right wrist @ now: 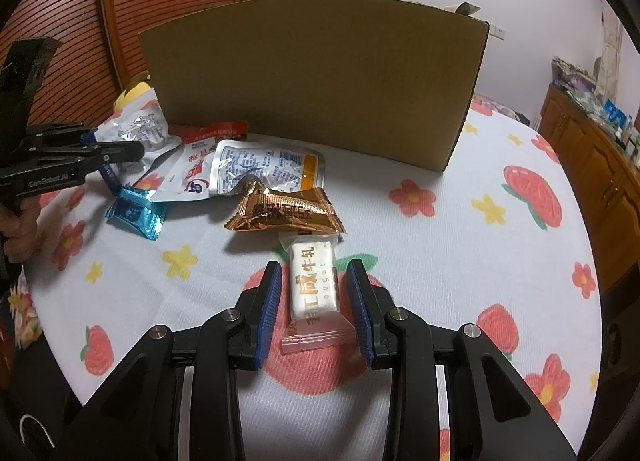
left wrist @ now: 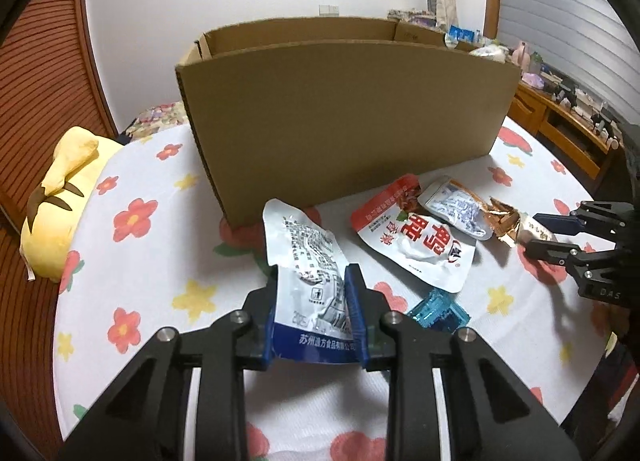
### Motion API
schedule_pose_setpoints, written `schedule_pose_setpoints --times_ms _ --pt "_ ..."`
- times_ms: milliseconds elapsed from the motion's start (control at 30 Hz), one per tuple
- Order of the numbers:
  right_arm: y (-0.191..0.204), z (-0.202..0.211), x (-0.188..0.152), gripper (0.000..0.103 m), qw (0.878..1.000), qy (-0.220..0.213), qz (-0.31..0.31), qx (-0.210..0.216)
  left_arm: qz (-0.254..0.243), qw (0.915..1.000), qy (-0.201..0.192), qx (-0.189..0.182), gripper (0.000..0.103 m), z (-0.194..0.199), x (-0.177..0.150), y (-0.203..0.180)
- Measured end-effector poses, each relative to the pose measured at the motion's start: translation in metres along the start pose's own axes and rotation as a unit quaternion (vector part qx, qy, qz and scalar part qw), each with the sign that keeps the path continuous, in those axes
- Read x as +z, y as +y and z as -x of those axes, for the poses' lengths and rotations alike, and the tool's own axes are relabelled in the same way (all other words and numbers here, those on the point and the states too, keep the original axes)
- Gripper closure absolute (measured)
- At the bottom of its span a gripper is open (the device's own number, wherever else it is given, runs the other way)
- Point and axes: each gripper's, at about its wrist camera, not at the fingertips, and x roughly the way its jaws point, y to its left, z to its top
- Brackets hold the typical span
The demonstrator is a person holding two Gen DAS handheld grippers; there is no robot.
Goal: Organize snacks
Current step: 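Carry the blue-band pouch with the left tool while the right tool carries the candy bar over the box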
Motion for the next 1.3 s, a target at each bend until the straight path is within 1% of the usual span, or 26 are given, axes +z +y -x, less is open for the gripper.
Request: schedule_pose_setpoints --times_ms 267,500,567,600,667,867,1067,1300 --pt "0.0 0.0 0.0 0.071 1.0 0.0 0.0 0.001 0.006 0.9995 -0.03 -0.01 0.076 0.027 0.001 -0.004" --pt "0.0 0.0 0.0 0.071 1.0 -0.001 -0.001 0.001 0.006 0.9988 -0.046 -0.019 0.076 0.042 0.003 -0.011" --pt "0.001 0.0 -0.001 0.076 1.0 -0.003 0.001 -0.001 0.003 0.9986 -0.048 -0.022 0.076 0.044 0.003 -0.015" --pt "0.001 0.001 -0.001 0.083 1.0 -0.005 -0.001 -0.005 0.002 0.9986 -0.048 -0.023 0.076 0.045 0.003 -0.016" --pt "0.001 0.001 -0.002 0.083 1.0 -0.007 -0.005 -0.005 0.001 0.9984 -0.05 -0.025 0.076 0.047 0.004 -0.019" --pt "-0.006 0.013 -0.004 0.084 0.998 -0.045 -0.027 -0.032 0.001 0.998 -0.057 -0.029 0.076 0.053 0.006 -0.023" --pt "-0.017 0.025 -0.008 0.084 0.994 -0.086 -0.051 -0.038 0.0 0.9971 -0.07 -0.031 0.076 0.062 0.012 -0.025" --pt "-0.019 0.039 -0.011 0.084 0.989 -0.122 -0.066 -0.054 -0.004 0.9958 -0.087 -0.031 0.076 0.072 0.025 -0.029"
